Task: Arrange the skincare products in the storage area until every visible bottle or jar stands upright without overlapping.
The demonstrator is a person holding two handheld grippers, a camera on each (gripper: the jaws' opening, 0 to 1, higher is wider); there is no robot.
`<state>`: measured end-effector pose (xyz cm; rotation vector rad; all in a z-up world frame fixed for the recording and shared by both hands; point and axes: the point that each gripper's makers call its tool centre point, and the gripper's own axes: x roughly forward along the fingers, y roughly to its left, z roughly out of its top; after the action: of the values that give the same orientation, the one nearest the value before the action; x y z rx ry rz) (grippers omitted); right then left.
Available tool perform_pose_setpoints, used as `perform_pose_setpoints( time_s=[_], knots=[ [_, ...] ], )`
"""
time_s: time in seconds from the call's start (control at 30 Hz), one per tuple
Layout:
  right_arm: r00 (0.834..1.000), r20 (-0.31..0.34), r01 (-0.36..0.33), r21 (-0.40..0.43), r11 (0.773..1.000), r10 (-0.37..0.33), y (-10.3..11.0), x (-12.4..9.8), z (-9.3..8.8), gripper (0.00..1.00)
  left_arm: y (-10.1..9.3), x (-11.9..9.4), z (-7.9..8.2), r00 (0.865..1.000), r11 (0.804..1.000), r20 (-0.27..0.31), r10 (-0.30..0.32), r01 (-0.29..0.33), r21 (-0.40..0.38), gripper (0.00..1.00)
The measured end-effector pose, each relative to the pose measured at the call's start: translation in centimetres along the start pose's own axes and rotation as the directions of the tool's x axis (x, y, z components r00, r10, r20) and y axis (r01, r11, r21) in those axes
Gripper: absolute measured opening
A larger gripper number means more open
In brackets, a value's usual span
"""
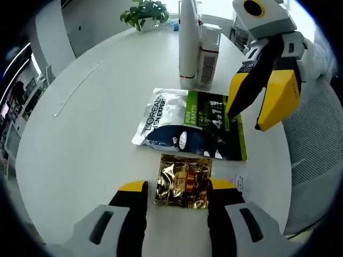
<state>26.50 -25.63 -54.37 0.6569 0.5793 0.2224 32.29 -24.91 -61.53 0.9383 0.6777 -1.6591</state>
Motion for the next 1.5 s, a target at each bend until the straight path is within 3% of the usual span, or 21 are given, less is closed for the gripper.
perform_pose_setpoints(
  time_s=[0.23, 0.37, 0.6, 0.77, 1.07, 1.23, 1.43, 1.47, 1.5],
  knots=[
    [1.000, 0.001, 0.001, 0.002, 1.000, -0.001, 0.0, 0.0, 0.0, 0.13, -0.7, 0.1, 0.1, 0.999, 0.999, -0.010, -0.039, 0.039, 0.010, 0.45],
    [1.000, -0.003, -0.001, 0.000, 1.000, 0.001, 0.0, 0.0, -0.1, 0.13, -0.1, 0.3, -0.2, 1.000, 1.000, -0.022, -0.007, 0.007, 0.027, 0.46],
    [1.000, -0.006, -0.005, 0.000, 1.000, 0.005, 0.2, 0.1, -0.2, 0.13, -0.2, 0.3, 0.0, 0.999, 0.999, -0.031, -0.016, 0.017, 0.040, 0.44],
    [1.000, -0.003, -0.005, 0.005, 1.000, 0.005, 0.1, 0.1, -0.1, 0.13, -1.3, 0.3, 0.1, 0.998, 0.993, -0.040, -0.047, 0.051, 0.103, 0.34],
    [1.000, -0.013, -0.011, 0.000, 1.000, 0.011, 0.3, 0.4, -0.3, 0.13, -0.9, 0.5, 0.0, 0.996, 0.997, -0.075, -0.048, 0.053, 0.065, 0.33],
    [1.000, -0.015, -0.001, 0.002, 1.000, 0.001, 0.0, 0.3, -0.4, 0.14, -1.0, 0.4, 0.0, 0.998, 0.998, -0.055, -0.040, 0.042, 0.041, 0.32],
    [0.999, -0.027, 0.021, -0.013, 1.000, -0.021, -0.4, 0.4, -0.7, 0.14, -1.3, 0.2, 0.4, 0.999, 0.999, 0.009, -0.040, 0.040, -0.010, 0.32],
    [0.999, -0.033, 0.026, -0.019, 0.999, -0.027, -0.5, 0.5, -0.9, 0.14, -1.8, 0.2, 0.6, 0.998, 0.997, 0.028, -0.058, 0.060, -0.055, 0.22],
    [0.998, -0.045, 0.036, -0.036, 0.999, -0.037, -0.7, 0.6, -1.2, 0.14, -1.7, 0.0, 1.0, 0.998, 0.997, 0.044, -0.047, 0.050, -0.051, 0.10]
  ],
)
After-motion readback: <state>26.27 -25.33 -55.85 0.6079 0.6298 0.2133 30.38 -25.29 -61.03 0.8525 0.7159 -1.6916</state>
